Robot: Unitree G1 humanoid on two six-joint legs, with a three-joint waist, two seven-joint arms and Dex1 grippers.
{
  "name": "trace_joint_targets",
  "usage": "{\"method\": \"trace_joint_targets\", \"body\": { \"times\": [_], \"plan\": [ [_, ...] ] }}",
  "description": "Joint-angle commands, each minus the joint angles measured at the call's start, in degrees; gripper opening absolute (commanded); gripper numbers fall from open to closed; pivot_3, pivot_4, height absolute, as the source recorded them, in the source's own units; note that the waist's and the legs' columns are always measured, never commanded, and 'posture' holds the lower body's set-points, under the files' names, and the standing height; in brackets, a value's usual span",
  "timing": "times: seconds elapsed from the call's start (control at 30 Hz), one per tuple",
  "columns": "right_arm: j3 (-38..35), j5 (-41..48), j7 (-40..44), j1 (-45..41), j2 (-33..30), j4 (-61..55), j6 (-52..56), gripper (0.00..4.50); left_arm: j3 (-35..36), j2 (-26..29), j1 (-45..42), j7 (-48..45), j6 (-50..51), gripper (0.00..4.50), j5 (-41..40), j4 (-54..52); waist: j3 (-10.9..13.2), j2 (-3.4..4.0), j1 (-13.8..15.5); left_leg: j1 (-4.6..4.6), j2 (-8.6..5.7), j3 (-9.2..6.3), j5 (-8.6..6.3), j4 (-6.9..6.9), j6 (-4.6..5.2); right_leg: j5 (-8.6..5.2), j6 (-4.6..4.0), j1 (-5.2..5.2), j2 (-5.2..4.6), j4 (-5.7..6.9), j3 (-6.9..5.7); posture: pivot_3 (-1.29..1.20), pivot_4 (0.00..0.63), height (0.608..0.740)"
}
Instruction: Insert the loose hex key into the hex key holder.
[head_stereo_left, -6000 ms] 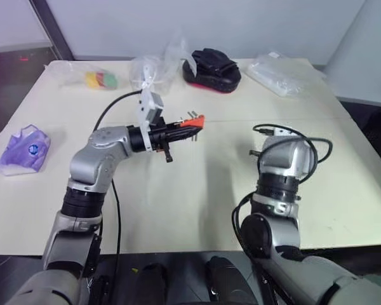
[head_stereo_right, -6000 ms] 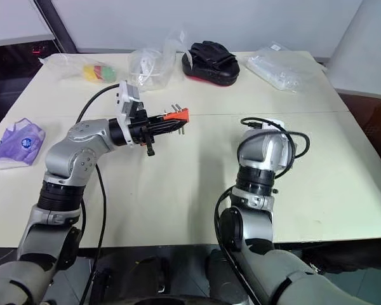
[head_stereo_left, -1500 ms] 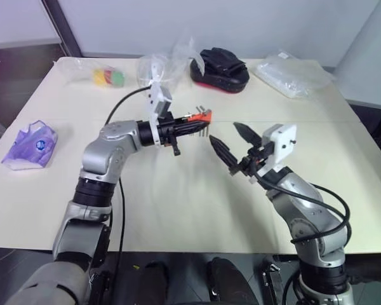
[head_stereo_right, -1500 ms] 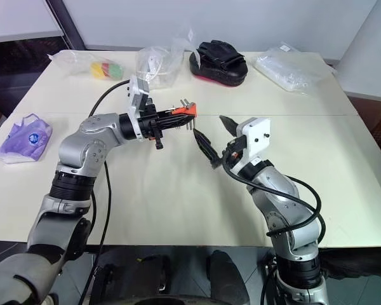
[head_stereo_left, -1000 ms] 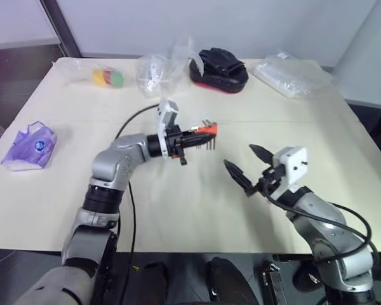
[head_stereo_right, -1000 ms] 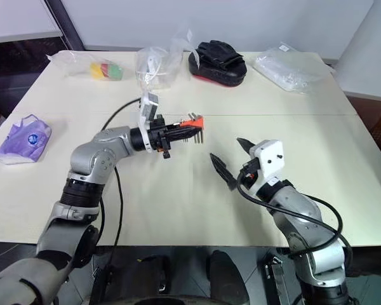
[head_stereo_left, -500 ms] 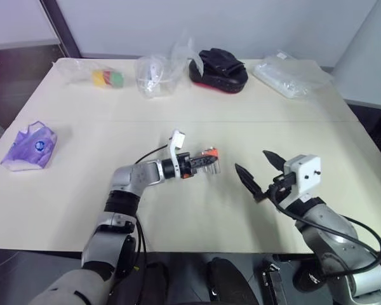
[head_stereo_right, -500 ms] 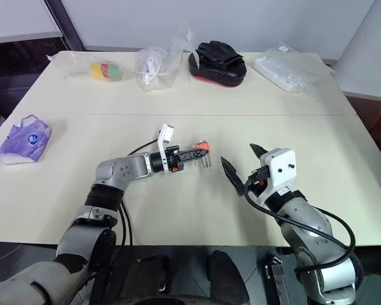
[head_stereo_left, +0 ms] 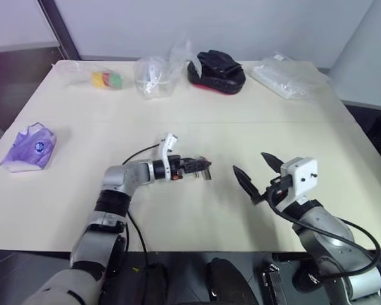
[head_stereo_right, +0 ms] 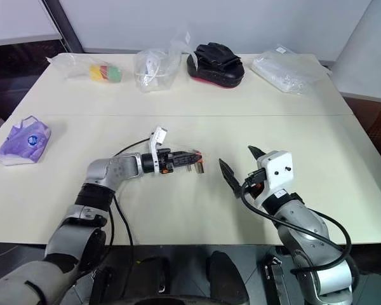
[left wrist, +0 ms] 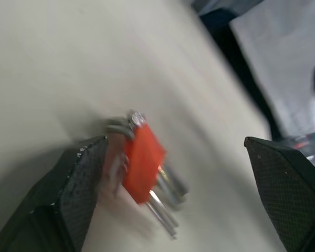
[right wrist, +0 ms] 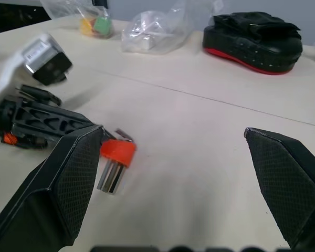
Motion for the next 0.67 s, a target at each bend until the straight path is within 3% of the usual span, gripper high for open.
{"method": "trace_joint_targets", "body": {
  "times": [0.03,0.27,0.47,0.67],
  "plan": [
    [-2.3,0.4,1.2,-0.2,-1.7,-1.7,-0.7,4.5,-1.5,4.2,2.5,-0.9,-4.7,4.47,3.8,-5.9,0.0,0.0,0.2,0.0,0.0,0.0,0.0,0.0,0.0,0.0,0.0,0.0,-0.01,0.0,0.0,0.0,0.15,0.74],
    [-6.0,1.7,6.8,0.4,-9.7,-1.3,2.7,4.5,-1.8,8.6,4.9,-2.7,-10.5,4.47,5.7,-16.4,0.0,-0.02,1.5,-0.23,-0.02,-0.02,-0.01,0.16,0.03,0.0,0.0,-0.04,-0.09,-0.1,-0.04,0.0,0.15,0.74],
    [-8.5,0.6,14.3,2.1,-22.0,0.3,7.6,4.5,-2.6,12.3,8.9,-3.7,-15.5,4.47,7.6,-25.9,0.0,-0.02,1.9,-0.25,-0.02,0.01,-0.07,0.21,0.13,0.0,0.01,0.01,-0.09,-0.19,-0.03,0.0,0.15,0.74],
    [-10.3,1.9,16.7,0.2,-26.9,1.8,13.1,4.5,-1.1,11.7,13.9,1.4,-13.8,4.47,6.7,-34.4,0.0,-0.04,1.8,-0.24,-0.01,0.01,-0.08,0.23,0.14,0.0,0.01,0.03,-0.09,-0.19,-0.01,0.0,0.15,0.74]
  ]
}}
